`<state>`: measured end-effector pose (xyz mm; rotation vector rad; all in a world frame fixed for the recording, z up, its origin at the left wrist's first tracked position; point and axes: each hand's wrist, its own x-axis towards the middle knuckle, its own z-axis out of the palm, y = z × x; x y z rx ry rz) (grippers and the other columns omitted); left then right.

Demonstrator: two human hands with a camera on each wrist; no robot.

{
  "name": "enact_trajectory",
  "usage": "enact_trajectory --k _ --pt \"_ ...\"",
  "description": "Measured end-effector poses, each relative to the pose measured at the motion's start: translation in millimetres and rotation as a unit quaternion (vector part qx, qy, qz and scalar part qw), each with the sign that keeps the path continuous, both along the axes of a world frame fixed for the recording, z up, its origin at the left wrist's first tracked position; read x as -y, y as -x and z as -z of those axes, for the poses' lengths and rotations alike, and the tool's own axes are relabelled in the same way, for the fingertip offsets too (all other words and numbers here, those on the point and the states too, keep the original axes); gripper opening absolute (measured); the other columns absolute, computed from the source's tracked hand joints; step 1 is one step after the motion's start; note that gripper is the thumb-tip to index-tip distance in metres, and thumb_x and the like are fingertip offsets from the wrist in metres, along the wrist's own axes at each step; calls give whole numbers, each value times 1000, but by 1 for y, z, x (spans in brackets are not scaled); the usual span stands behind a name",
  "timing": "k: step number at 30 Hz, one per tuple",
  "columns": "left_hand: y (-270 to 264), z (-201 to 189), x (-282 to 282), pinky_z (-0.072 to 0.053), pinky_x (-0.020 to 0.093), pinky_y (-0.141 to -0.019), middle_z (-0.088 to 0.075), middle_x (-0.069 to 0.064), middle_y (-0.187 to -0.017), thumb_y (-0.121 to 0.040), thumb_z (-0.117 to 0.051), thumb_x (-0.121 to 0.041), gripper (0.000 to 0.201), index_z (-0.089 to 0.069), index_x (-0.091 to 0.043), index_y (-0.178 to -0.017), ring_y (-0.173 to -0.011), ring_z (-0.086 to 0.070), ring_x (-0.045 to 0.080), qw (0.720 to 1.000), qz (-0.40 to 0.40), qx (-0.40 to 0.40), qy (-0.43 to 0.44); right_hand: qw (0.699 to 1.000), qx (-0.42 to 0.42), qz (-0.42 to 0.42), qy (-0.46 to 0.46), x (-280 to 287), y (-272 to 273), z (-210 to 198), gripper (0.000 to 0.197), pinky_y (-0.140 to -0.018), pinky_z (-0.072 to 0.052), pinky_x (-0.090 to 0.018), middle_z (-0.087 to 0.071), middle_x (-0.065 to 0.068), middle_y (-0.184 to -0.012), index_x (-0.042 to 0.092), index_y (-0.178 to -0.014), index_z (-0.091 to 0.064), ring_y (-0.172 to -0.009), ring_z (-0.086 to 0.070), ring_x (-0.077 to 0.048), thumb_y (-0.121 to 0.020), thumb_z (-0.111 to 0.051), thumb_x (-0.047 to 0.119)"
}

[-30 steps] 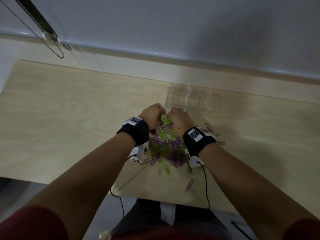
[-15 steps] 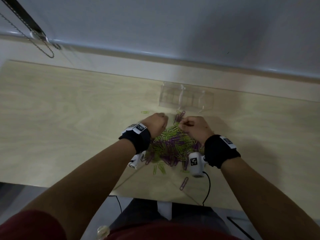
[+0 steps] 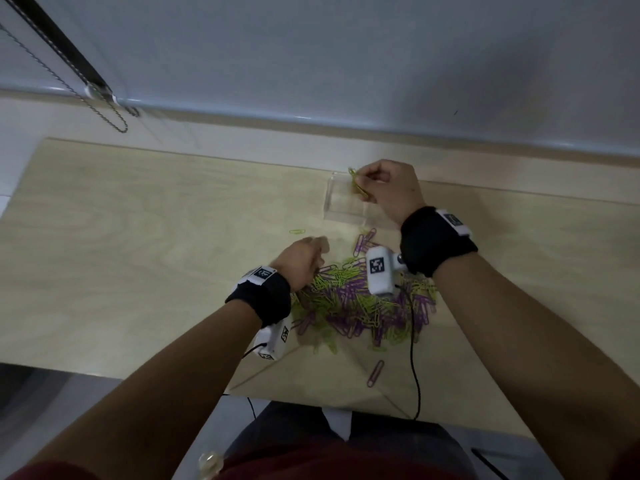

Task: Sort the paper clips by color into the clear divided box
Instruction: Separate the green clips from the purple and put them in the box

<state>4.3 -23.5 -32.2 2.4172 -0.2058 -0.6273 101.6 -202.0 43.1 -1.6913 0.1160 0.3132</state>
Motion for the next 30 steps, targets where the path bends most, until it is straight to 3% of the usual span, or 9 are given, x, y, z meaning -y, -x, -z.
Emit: enact_trajectory --k 4,8,12,15,18,21,25,27,30 --pt "11 -1 -2 -47 31 -82 -58 7 -99 -76 -63 -4 21 -57 -11 -95 -90 -55 23 997 50 55 13 967 80 -72 232 1 2 17 19 -84 -51 -27 -68 -3 -98 8 -98 -69 -88 -64 -14 -83 -61 1" --pt "22 0 -2 -39 27 -94 -53 7 -123 -75 -74 -22 40 -60 -11 -111 -114 -50 23 995 91 24 -29 939 111 -181 271 8 50 29 23 -73 -44 -21 -67 0 -85 10 -89 -71 -76 -61 -12 -82 -53 -3" --pt "23 -3 0 -38 31 -97 -53 12 -126 -74 -74 -13 38 -63 -7 -111 -121 -48 27 994 100 43 -24 851 94 -376 353 7 81 62 24 -86 -45 -36 -61 -7 -104 10 -102 -67 -97 -56 -23 -78 -63 3" --pt "19 -7 2 -43 34 -93 -57 14 -119 -76 -69 -8 26 -65 -5 -101 -116 -51 28 992 109 53 -25 822 123 -399 388 1 85 75 25 -89 -42 -39 -54 -8 -106 6 -104 -64 -104 -48 -26 -80 -67 8" --pt "17 -10 1 -46 36 -75 -61 12 -92 -75 -62 -4 9 -64 -2 -84 -89 -56 26 991 104 86 -9 815 117 -395 407 0 81 80 21 -86 -43 -38 -54 -8 -104 8 -103 -65 -102 -49 -25 -81 -68 7" --pt "15 -8 -5 -46 34 -69 -64 9 -82 -76 -60 -1 9 -64 -4 -83 -77 -57 25 994 41 100 26 824 98 -398 391 3 75 79 7 -77 -43 -35 -55 -9 -95 5 -85 -63 -90 -52 -24 -81 -65 0" --pt "13 -4 -13 -48 25 -70 -65 -1 -81 -83 -60 -4 18 -64 -20 -90 -73 -59 13 990 -91 40 97 859 66 -375 344 11 73 77 17 -65 -32 -29 -51 -2 -82 11 -73 -51 -76 -45 -17 -84 -60 1" --pt "12 -4 -17 -49 23 -69 -65 1 -80 -84 -60 0 26 -61 -25 -90 -69 -59 10 976 -149 3 161 889 44 -325 320 17 75 75 16 -61 -34 -26 -54 0 -78 13 -75 -53 -72 -47 -14 -86 -59 3" --pt "9 -9 -20 -52 33 -66 -62 14 -83 -87 -55 8 32 -61 -24 -90 -59 -57 21 933 -229 -52 271 932 33 -250 261 26 77 70 16 -59 -36 -15 -56 -1 -74 10 -75 -58 -67 -48 -10 -84 -57 -3"
